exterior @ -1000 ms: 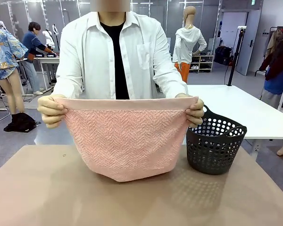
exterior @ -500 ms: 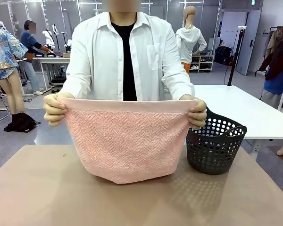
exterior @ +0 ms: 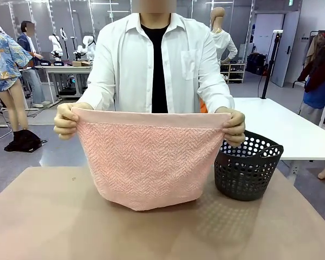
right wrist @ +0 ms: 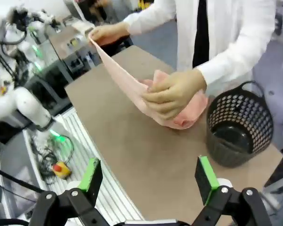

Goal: Fold the towel.
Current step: Grab the top end of the 100 cm Hotel Towel extended by the human.

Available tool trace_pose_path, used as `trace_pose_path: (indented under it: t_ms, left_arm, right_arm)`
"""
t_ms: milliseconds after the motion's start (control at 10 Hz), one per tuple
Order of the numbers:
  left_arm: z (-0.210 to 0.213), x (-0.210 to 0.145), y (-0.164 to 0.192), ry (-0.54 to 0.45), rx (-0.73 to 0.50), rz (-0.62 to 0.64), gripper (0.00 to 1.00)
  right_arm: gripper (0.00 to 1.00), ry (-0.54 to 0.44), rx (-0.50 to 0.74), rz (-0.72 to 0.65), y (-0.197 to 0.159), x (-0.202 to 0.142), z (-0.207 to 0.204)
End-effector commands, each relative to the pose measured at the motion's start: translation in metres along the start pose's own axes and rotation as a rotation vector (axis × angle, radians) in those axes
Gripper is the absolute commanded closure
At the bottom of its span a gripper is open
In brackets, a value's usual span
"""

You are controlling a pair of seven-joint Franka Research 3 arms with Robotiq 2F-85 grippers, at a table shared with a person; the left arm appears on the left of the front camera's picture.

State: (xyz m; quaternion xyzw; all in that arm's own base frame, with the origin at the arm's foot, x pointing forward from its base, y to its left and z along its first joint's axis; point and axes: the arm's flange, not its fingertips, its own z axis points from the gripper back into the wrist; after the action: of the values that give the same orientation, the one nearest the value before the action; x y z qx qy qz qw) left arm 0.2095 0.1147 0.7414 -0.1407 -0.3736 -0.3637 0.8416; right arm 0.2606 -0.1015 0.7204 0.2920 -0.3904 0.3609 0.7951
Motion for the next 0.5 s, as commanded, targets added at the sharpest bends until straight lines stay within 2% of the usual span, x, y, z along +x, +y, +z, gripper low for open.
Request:
trace_pose_path:
  t_ms: [0,100,200,400]
  left_arm:
    - [-0.016,0.036,-0.013,0.090,0.090,-0.169,0.00]
    - [-0.023,0.061,-0.026,0.112,0.112,-0.260,0.00]
    - [-0.034,0.089,-0.042,0.150,0.096,-0.369,0.00]
    - [-0.054,0.126,-0.064,0.163,-0.002,-0.484,0.00]
  right_arm:
    - [0.00,0.059,-0.066,0.130,0.019,0.024,-0.013]
    - [0.00,0.089,-0.073,0.195,0.035,0.043,-0.021]
    - [0.00,0.167,-0.085,0.291,0.054,0.064,-0.035]
    - [0.00,0.257,-0.134,0.451,0.074,0.098,-0.057]
